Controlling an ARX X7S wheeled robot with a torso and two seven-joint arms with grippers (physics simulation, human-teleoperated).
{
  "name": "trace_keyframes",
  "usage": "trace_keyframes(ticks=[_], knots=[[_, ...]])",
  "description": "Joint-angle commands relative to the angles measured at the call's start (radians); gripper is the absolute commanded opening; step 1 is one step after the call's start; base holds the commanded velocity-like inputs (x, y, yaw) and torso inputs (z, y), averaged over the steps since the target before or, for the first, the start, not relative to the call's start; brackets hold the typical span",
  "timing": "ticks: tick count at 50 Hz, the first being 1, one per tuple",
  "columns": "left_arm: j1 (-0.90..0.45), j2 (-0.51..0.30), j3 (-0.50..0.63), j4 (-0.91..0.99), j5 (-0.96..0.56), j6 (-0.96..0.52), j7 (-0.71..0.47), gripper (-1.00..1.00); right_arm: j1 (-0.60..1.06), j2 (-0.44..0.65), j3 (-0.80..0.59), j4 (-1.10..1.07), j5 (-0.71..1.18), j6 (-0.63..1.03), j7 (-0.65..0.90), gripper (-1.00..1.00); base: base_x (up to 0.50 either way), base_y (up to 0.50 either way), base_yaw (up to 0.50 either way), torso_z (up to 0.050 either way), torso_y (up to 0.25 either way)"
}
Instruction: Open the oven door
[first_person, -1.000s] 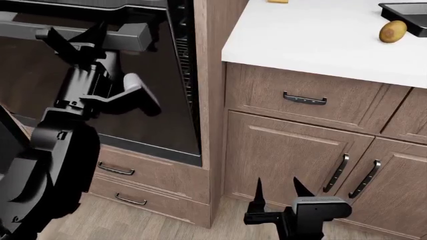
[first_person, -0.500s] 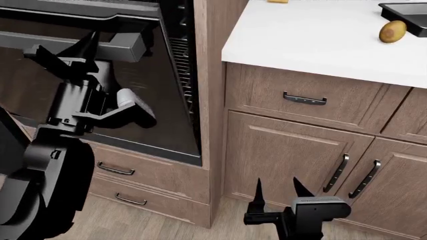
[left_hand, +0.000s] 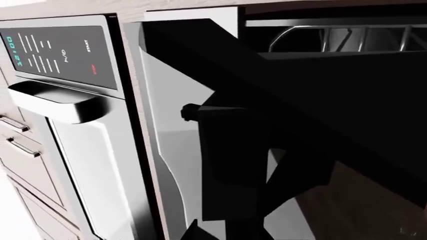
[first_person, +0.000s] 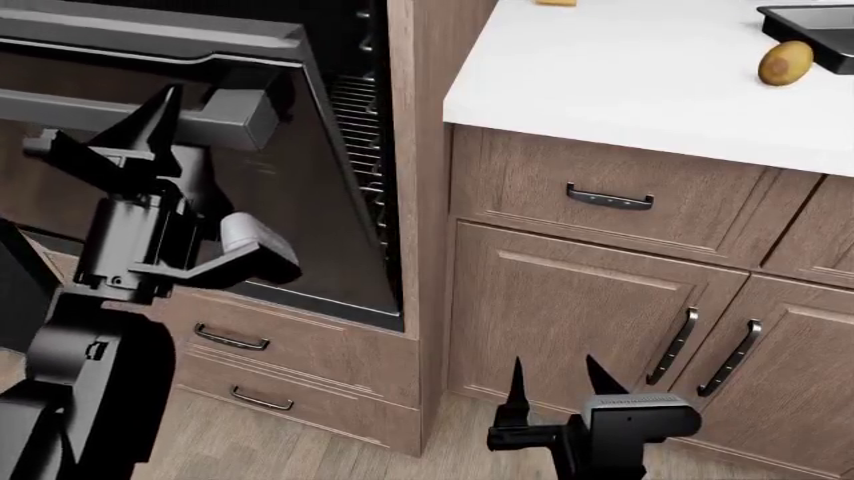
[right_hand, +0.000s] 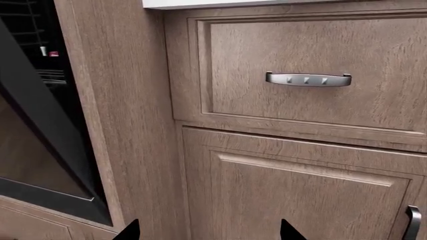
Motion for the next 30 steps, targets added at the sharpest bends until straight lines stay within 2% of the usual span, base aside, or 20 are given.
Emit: trace_keyframes(ticks=[1, 30], knots=[[0.016, -0.062, -0.153, 0.009, 0.087, -0.038, -0.095, -1.0, 0.001, 0.002, -0.003, 0.003, 0.002, -0.001, 0.002, 1.0, 0.0, 0.0, 0.01, 0.0, 0.0], [0.128, -0.071, -0.183, 0.054, 0.099, -0.04, -0.21, -1.0, 0.003, 0.005, -0.008, 0.009, 0.007, -0.012, 0.006, 1.0, 0.0, 0.0, 0.01, 0.001, 0.003]])
